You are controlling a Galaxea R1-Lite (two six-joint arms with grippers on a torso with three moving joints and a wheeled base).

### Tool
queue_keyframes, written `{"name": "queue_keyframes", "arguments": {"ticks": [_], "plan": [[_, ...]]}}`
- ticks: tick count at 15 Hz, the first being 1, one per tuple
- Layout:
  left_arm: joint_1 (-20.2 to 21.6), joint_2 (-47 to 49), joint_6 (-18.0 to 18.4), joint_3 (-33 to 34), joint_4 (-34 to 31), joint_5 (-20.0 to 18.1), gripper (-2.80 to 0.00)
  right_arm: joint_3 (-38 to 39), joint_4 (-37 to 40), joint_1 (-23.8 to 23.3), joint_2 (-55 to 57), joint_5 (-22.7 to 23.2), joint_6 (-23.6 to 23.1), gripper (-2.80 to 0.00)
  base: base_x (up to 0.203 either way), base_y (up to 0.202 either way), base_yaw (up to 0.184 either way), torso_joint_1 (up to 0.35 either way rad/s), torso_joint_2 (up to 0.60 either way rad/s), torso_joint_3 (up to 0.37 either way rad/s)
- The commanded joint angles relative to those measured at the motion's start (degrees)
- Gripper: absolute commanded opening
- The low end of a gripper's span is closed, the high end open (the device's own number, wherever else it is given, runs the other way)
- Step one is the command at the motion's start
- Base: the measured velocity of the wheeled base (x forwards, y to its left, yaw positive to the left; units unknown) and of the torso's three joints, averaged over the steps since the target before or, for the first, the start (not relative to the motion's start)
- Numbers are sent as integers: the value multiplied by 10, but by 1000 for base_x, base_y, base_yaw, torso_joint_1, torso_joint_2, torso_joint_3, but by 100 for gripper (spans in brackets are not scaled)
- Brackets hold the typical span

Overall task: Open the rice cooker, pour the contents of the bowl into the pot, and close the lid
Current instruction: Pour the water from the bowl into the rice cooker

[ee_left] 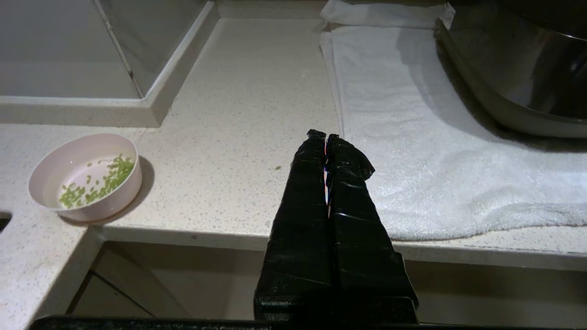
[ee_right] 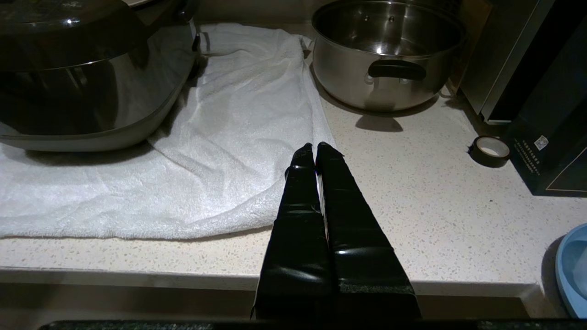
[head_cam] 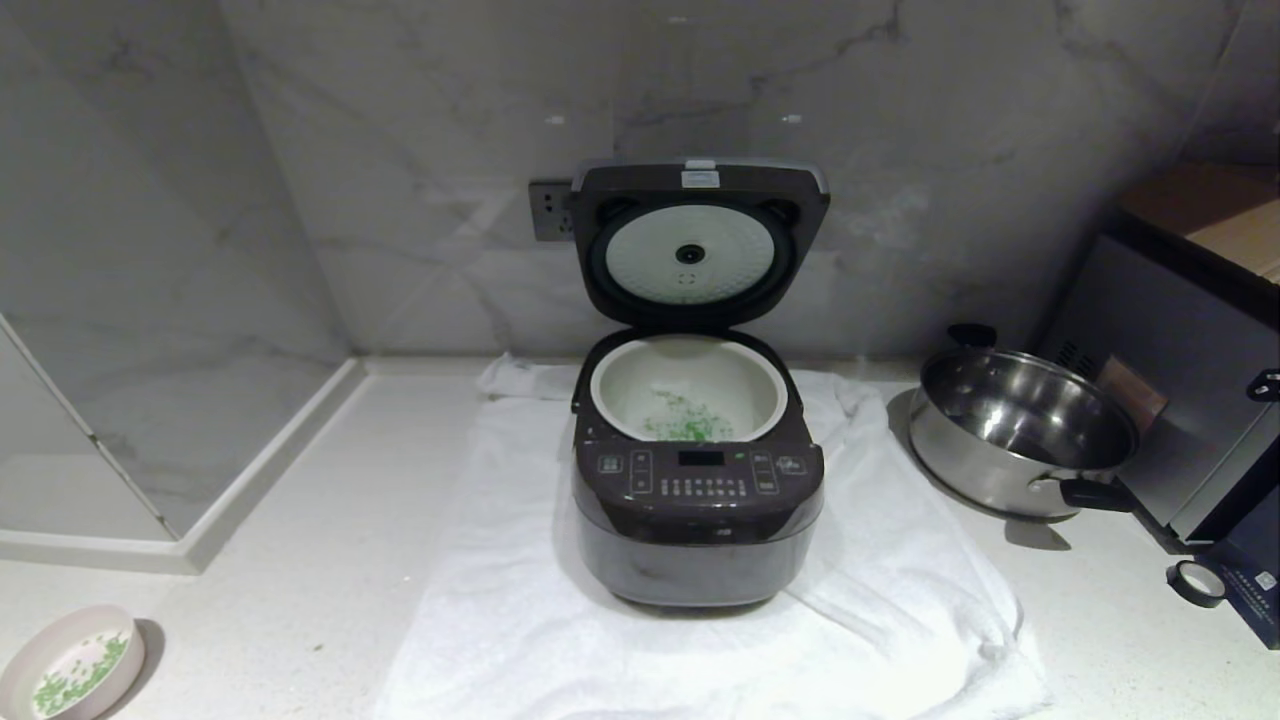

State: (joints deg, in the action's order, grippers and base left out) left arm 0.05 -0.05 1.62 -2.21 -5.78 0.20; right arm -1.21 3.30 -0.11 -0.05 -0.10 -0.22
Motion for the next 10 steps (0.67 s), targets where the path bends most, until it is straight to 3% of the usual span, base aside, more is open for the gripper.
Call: {"name": "queue_keyframes", "arguments": {"ticks": [1,3,5,10], "plan": [[1,13,-1,-8,-19,7,-280,0,0,0,0,0,0,-280,0,0,0,0,0,0],[2,54,-3,-36,-26,12,-280,1,0,0,0,0,0,-280,0,0,0,0,0,0],[3,129,-28,-83,-25,13,-280,0,0,0,0,0,0,-280,0,0,0,0,0,0],[45,406,-92,-175,-14,28,-280,1,0,0,0,0,0,-280,0,0,0,0,0,0]]}}
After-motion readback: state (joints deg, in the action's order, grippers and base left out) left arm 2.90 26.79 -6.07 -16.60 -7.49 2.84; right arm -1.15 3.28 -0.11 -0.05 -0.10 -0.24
